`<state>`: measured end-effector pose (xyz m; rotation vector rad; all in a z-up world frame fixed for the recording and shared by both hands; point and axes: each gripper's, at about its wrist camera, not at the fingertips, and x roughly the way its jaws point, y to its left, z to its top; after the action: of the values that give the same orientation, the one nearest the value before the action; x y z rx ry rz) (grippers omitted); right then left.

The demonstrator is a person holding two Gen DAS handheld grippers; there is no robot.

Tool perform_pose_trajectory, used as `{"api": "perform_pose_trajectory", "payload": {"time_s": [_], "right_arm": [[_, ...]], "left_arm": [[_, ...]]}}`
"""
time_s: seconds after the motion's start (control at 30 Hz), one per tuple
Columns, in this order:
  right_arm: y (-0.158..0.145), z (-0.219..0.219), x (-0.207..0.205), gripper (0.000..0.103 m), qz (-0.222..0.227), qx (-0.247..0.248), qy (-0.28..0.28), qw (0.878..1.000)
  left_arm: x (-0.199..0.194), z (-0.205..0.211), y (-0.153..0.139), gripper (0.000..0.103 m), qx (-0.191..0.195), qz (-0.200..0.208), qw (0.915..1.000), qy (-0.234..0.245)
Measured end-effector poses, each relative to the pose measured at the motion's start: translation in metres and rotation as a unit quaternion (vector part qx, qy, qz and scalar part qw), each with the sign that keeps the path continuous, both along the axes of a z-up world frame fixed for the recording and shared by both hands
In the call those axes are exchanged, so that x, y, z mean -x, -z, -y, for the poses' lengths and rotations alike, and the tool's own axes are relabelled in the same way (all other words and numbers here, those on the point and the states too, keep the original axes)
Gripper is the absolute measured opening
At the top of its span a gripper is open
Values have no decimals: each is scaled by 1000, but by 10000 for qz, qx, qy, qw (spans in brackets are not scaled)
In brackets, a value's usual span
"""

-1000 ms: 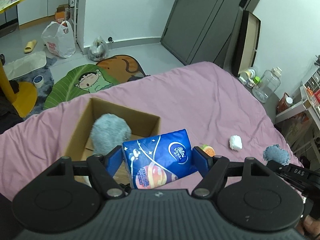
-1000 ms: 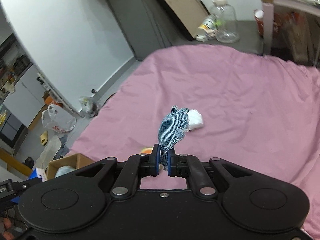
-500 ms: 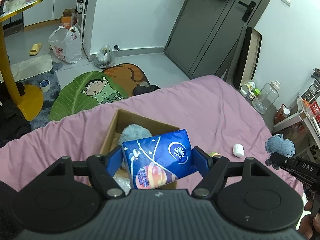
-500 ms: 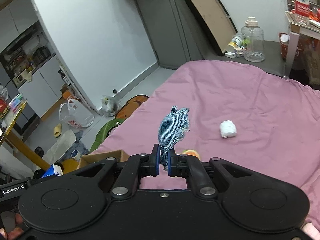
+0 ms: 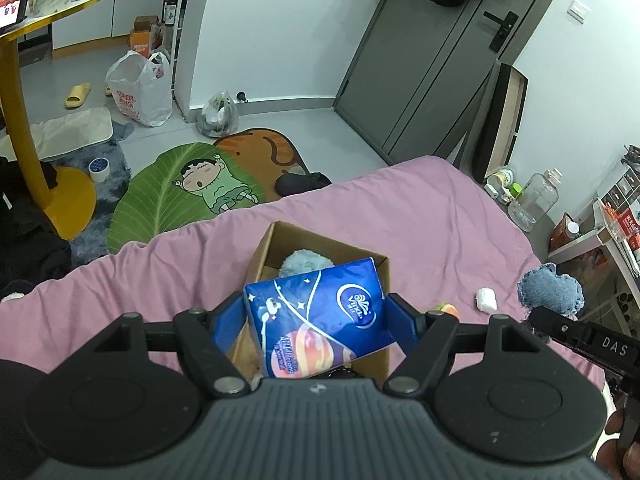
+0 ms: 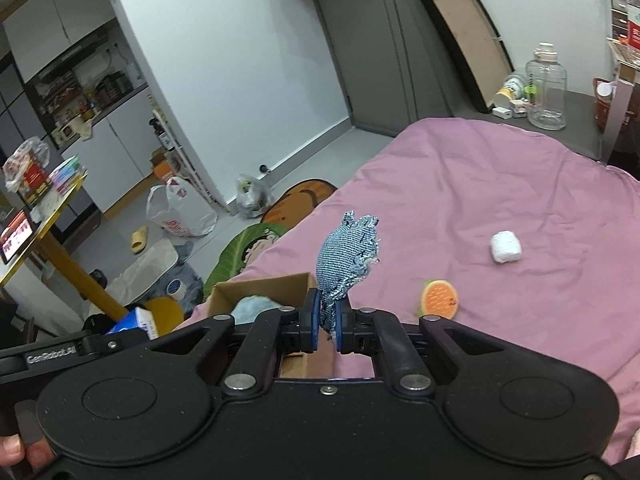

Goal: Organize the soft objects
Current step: 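Carry the tissue pack and denim plush over the box with both grippers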

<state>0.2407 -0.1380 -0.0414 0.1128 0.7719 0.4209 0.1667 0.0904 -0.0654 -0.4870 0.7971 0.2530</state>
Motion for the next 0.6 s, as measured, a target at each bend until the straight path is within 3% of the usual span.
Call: {"api": "perform_pose_trajectory", "payload": {"time_s": [0.6], "right_arm": [[24, -45, 10, 8, -153, -87, -347, 9992]], "left_arm": [[-12, -14, 33, 74, 147, -260, 9995, 88]]}}
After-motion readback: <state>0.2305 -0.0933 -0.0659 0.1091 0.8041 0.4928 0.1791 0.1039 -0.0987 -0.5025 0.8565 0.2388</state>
